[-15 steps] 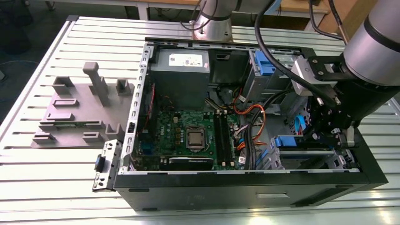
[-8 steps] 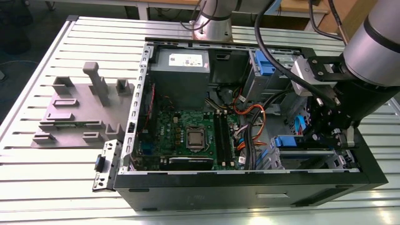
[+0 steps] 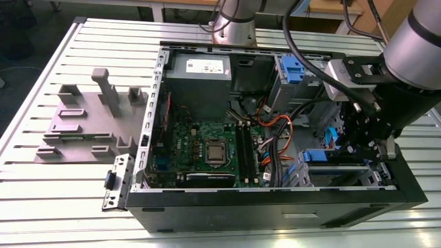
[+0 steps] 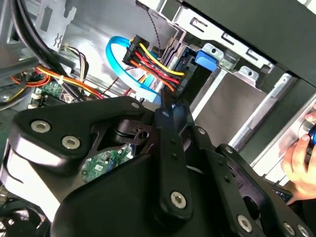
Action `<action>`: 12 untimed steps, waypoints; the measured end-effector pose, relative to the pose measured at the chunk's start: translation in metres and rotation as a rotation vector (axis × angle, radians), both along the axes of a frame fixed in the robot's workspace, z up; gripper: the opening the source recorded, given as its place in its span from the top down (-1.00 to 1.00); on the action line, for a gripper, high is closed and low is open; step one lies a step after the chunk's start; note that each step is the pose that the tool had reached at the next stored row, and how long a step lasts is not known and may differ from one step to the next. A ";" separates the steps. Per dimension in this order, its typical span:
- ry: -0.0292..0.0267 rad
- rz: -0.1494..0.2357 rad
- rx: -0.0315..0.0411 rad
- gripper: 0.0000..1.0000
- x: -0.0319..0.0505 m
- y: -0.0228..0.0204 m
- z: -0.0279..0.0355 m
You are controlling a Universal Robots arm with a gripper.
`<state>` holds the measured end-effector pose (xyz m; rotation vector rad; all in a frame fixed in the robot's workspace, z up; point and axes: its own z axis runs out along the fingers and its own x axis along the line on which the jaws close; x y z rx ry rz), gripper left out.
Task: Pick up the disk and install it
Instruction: 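Insert the second disk wire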
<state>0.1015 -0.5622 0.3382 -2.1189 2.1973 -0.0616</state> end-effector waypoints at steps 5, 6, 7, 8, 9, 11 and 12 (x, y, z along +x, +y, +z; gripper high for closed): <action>0.0015 0.000 0.0053 0.53 0.0000 0.0000 0.0086; 0.0016 0.000 0.0065 0.53 0.0000 0.0000 0.0087; 0.0016 0.000 0.0067 0.53 0.0000 0.0000 0.0087; 0.0017 0.000 0.0069 0.53 0.0000 0.0000 0.0087; 0.0017 0.000 0.0070 0.55 0.0000 0.0000 0.0088; 0.0017 0.000 0.0072 0.68 0.0000 0.0000 0.0089; 0.0017 0.000 0.0073 0.79 0.0000 0.0000 0.0089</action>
